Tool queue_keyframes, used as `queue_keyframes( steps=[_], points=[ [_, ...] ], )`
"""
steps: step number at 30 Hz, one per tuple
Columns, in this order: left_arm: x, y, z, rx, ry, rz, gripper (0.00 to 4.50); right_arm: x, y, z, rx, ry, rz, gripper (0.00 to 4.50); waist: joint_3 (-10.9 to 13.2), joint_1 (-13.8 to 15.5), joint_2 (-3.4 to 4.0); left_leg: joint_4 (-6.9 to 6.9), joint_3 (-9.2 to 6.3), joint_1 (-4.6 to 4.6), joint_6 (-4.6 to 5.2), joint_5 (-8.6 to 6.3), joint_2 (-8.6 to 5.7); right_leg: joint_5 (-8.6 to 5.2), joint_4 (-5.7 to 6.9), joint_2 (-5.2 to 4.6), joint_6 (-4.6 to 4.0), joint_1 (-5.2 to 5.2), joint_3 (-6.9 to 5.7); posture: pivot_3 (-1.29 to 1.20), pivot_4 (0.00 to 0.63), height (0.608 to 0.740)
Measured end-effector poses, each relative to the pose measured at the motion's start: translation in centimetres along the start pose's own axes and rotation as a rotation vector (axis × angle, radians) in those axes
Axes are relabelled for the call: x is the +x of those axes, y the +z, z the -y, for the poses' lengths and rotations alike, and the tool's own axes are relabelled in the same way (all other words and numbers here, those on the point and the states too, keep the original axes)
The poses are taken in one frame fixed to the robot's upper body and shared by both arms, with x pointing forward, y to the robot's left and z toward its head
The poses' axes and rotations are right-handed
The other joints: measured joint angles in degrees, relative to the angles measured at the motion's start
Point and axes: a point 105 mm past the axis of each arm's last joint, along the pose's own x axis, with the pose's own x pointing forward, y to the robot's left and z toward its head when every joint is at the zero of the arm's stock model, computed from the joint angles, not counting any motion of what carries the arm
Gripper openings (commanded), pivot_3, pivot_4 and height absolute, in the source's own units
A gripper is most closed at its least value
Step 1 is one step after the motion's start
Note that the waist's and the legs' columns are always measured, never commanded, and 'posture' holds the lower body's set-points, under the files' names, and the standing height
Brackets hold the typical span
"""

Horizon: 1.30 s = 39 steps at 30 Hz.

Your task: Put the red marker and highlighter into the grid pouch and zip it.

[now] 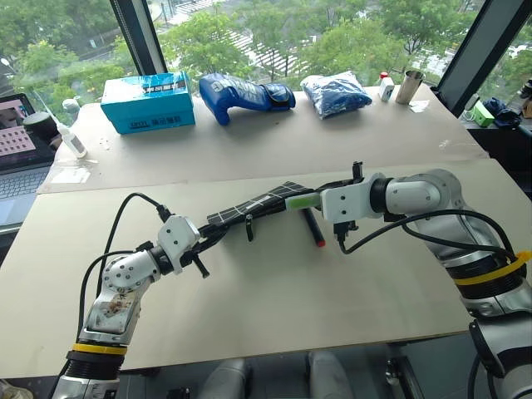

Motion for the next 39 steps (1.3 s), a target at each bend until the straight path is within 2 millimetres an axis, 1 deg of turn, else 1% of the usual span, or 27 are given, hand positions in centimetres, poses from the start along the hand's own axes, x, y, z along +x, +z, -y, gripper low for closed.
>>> queue_keyframes(
  steps=[3,8,13,15,19,25,28,30,31,33,35,39],
  points=[
    [0.1,-0.2,0.5,0.012,-0.02,-0.006,0.0,0.3,-0.1,0.0,-0.008,0.008,-0.012,1.03,0.0,0.01,0.0,0.0,0.01,0.0,0.0,0.0,0.0,0.0,0.0,0.0,0.0,0.0,0.0,0.0,0.15,0.74],
    [0.1,-0.2,0.6,0.023,-0.024,-0.011,0.0,1.1,0.0,0.0,-0.05,0.017,-0.032,1.03,0.0,-0.07,0.0,0.0,0.02,0.0,0.0,0.0,0.01,0.0,0.01,0.01,0.0,-0.01,0.0,0.0,0.15,0.74],
    [0.2,-0.3,0.7,0.027,-0.029,-0.017,0.0,2.6,1.2,-0.5,-0.081,0.028,-0.007,1.03,0.0,-0.03,0.0,0.0,-0.02,0.0,0.0,0.0,0.0,0.0,0.02,0.0,-0.01,-0.03,0.0,0.0,0.15,0.74],
    [0.2,-0.3,0.8,0.026,-0.031,-0.016,0.0,3.3,2.2,-0.6,-0.11,0.027,0.016,1.03,0.0,-0.11,0.0,0.0,-0.02,0.0,-0.01,0.0,0.02,0.01,0.03,0.03,-0.01,-0.03,0.0,0.0,0.15,0.74],
    [0.4,-0.3,1.0,0.023,-0.04,-0.015,0.0,4.8,4.4,-1.4,-0.176,0.042,0.072,1.03,0.0,-0.1,0.0,0.0,-0.04,0.0,-0.01,0.01,0.01,0.01,0.05,0.02,-0.01,-0.04,0.01,0.0,0.15,0.74],
    [0.4,-0.3,1.0,0.024,-0.042,-0.014,0.0,5.7,6.0,-1.6,-0.26,0.005,0.124,1.03,0.0,-0.06,0.0,0.0,-0.04,0.01,-0.03,0.02,0.0,0.02,0.05,0.03,-0.02,-0.04,0.0,0.0,0.15,0.74],
    [0.4,-0.3,1.0,0.024,-0.043,-0.014,0.0,6.0,6.2,-1.9,-0.297,-0.002,0.152,1.03,0.0,-0.08,0.01,0.0,-0.04,0.01,-0.04,0.02,0.0,0.02,0.05,0.03,-0.03,-0.05,0.0,0.0,0.15,0.74],
    [0.4,-0.3,1.0,0.024,-0.043,-0.014,0.0,6.1,6.2,-1.9,-0.29,-0.005,0.164,2.04,0.0,-0.1,0.0,0.0,-0.04,0.01,-0.04,0.02,0.0,0.02,0.05,0.03,-0.03,-0.04,0.0,0.0,0.15,0.74],
    [0.4,-0.3,1.0,0.024,-0.043,-0.012,0.0,6.0,6.3,-1.9,-0.27,0.002,0.174,2.25,0.0,-0.1,0.0,0.0,-0.04,0.01,-0.04,0.02,0.01,0.02,0.05,0.04,-0.03,-0.04,0.0,0.0,0.15,0.74],
    [0.5,-0.1,0.9,0.028,-0.041,-0.005,0.0,5.8,6.3,-1.8,-0.183,0.013,0.203,2.93,0.0,-0.12,0.01,0.0,-0.06,0.01,-0.04,0.02,0.02,0.03,0.05,0.06,-0.06,-0.04,0.01,0.0,0.15,0.74],
    [0.6,0.1,0.8,0.028,-0.04,0.002,0.0,5.2,5.7,-1.1,-0.108,0.005,0.198,3.6,0.0,-0.06,0.01,0.0,-0.11,0.01,-0.04,0.02,0.02,0.04,0.04,0.05,-0.06,-0.03,0.01,0.0,0.15,0.74],
    [0.8,0.3,0.7,-0.012,-0.017,0.023,0.0,2.9,3.5,0.6,0.03,-0.025,0.178,3.6,0.0,0.03,0.0,0.0,-0.16,0.0,-0.04,0.02,0.01,0.04,0.02,0.04,-0.07,-0.03,0.01,0.0,0.15,0.74]
  ],
)
